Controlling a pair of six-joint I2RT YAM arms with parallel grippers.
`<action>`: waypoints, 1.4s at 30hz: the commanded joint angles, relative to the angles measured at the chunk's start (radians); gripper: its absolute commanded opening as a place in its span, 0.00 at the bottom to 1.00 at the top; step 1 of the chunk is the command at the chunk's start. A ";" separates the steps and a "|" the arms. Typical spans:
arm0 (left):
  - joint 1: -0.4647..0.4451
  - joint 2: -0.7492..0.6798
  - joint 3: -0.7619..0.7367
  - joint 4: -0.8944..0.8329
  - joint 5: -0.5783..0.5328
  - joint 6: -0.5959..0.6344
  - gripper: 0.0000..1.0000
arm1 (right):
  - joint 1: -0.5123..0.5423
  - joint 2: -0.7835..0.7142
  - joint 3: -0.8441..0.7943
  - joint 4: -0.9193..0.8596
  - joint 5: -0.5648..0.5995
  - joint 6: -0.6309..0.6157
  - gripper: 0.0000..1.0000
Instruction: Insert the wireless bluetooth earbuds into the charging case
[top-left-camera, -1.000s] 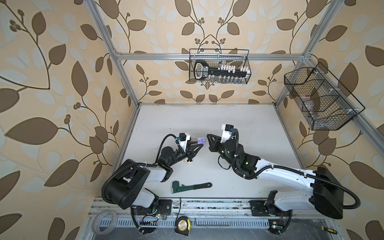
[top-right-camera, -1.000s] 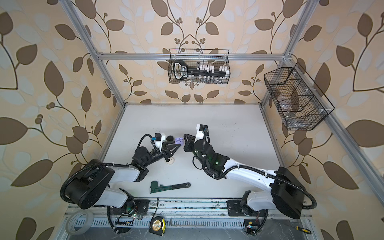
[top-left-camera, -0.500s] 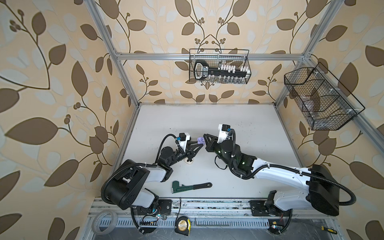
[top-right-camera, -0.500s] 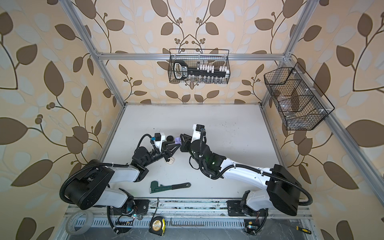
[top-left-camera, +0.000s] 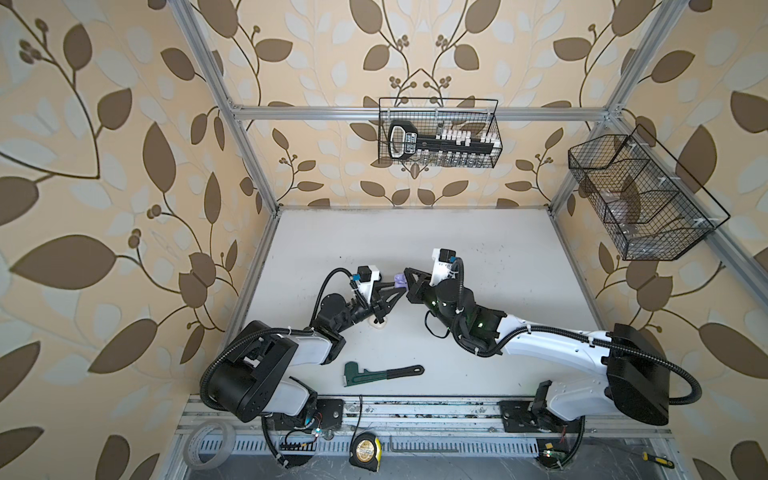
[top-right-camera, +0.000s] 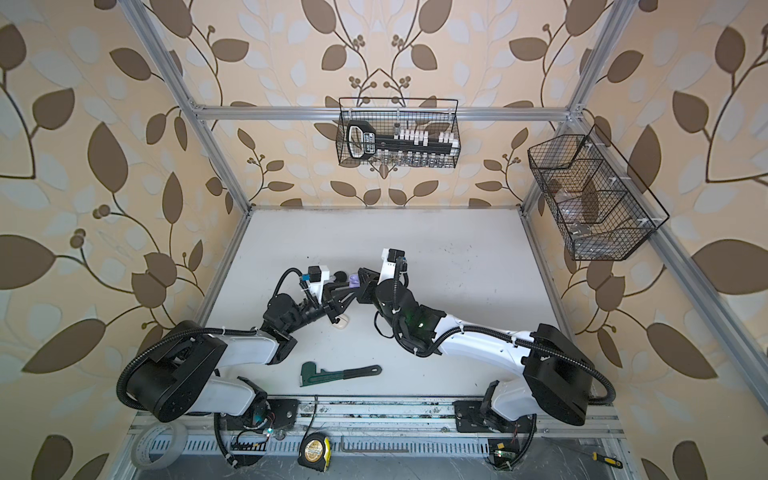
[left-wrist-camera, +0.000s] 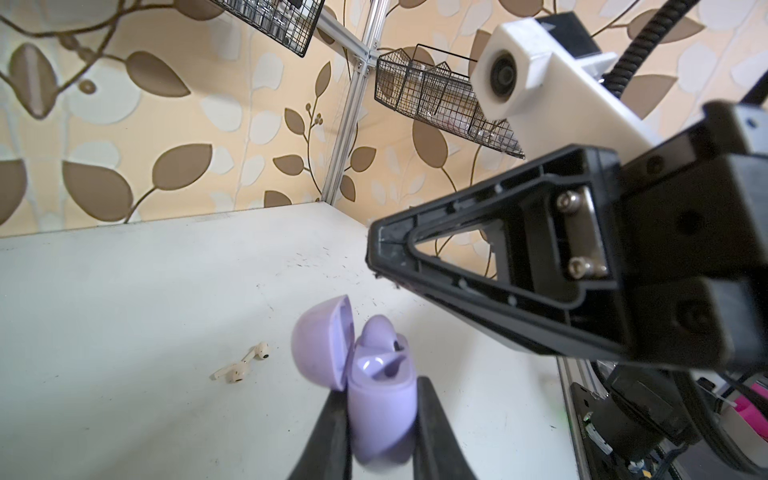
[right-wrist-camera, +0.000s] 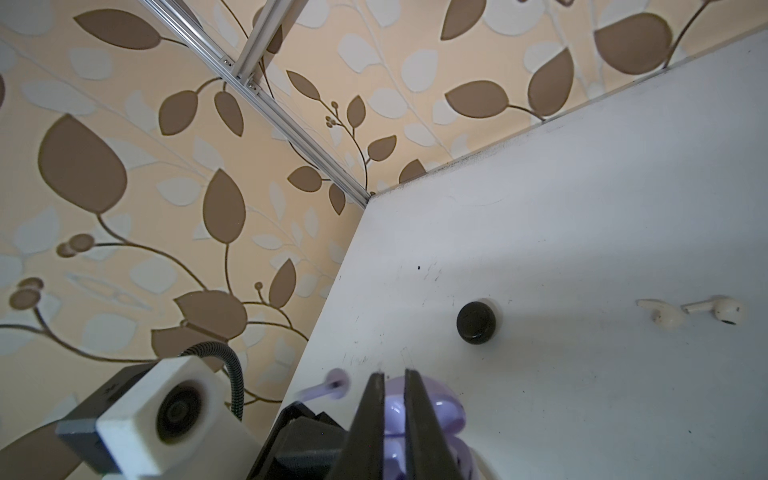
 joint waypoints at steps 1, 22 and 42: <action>-0.012 -0.035 -0.003 0.072 0.012 0.027 0.00 | 0.011 0.017 0.036 0.013 0.024 0.009 0.12; -0.004 -0.161 -0.102 -0.031 -0.350 0.096 0.00 | -0.284 -0.097 0.113 -0.362 -0.089 -0.088 0.42; -0.003 -0.462 -0.102 -0.431 -0.606 0.164 0.00 | -0.343 0.979 1.192 -0.993 -0.368 -0.382 0.52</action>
